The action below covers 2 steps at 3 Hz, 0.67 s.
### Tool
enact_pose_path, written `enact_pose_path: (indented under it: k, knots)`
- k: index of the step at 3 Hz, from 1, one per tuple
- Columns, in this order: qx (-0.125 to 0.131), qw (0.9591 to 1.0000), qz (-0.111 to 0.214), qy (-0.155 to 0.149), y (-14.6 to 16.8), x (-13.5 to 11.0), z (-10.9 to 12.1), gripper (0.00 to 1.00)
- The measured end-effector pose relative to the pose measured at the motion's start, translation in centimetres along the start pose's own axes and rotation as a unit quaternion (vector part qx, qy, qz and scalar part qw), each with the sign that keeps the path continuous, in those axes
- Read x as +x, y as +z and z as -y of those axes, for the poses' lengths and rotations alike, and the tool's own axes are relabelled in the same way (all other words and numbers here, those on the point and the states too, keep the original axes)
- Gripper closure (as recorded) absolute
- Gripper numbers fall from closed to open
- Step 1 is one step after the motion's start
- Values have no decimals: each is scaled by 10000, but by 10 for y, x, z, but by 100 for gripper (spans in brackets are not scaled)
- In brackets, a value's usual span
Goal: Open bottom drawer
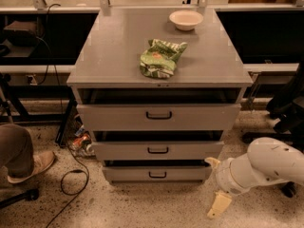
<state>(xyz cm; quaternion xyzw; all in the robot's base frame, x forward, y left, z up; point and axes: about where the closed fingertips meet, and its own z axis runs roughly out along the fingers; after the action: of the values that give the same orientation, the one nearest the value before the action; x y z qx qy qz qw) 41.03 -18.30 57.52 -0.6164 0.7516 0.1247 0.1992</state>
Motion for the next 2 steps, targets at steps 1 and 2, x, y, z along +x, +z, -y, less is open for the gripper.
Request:
enact_pose_path:
  k: [1,2]
  knots:
    - [-30,9994,335,130,56,22,16,0]
    - [-270,9982,461,267,87,32,5,0]
